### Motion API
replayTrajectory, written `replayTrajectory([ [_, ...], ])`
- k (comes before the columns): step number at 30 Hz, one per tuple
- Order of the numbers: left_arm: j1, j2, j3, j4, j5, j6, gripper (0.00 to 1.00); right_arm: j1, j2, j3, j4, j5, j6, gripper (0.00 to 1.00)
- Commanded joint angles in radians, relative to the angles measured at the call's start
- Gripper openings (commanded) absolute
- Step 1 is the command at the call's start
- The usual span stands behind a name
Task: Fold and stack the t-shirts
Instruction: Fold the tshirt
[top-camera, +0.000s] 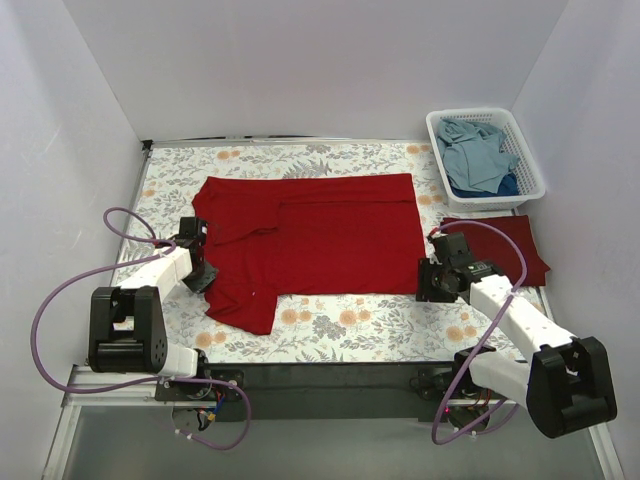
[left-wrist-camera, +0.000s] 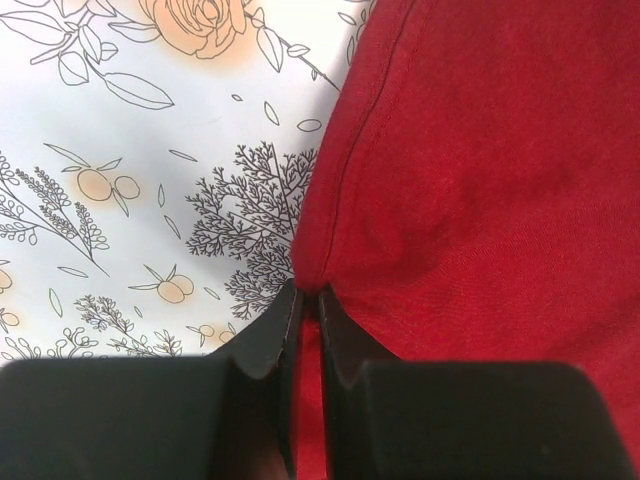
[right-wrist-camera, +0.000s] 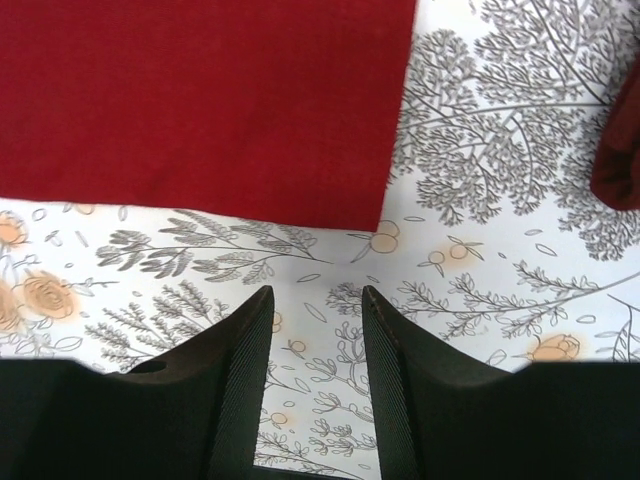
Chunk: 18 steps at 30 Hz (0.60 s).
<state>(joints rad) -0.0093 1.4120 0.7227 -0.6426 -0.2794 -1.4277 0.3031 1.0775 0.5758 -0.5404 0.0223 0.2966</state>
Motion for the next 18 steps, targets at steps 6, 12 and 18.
replayTrajectory([
  [6,0.005,0.002,-0.034,0.034,0.002,0.021,0.00,-0.019,0.047,0.062,0.011,0.113,0.059,0.43],
  [12,0.005,-0.013,-0.035,0.038,-0.012,0.020,0.00,-0.021,0.101,0.094,0.059,0.140,0.082,0.43],
  [18,0.005,-0.015,-0.032,0.037,-0.015,0.021,0.00,-0.021,0.168,0.088,0.094,0.140,0.087,0.42],
])
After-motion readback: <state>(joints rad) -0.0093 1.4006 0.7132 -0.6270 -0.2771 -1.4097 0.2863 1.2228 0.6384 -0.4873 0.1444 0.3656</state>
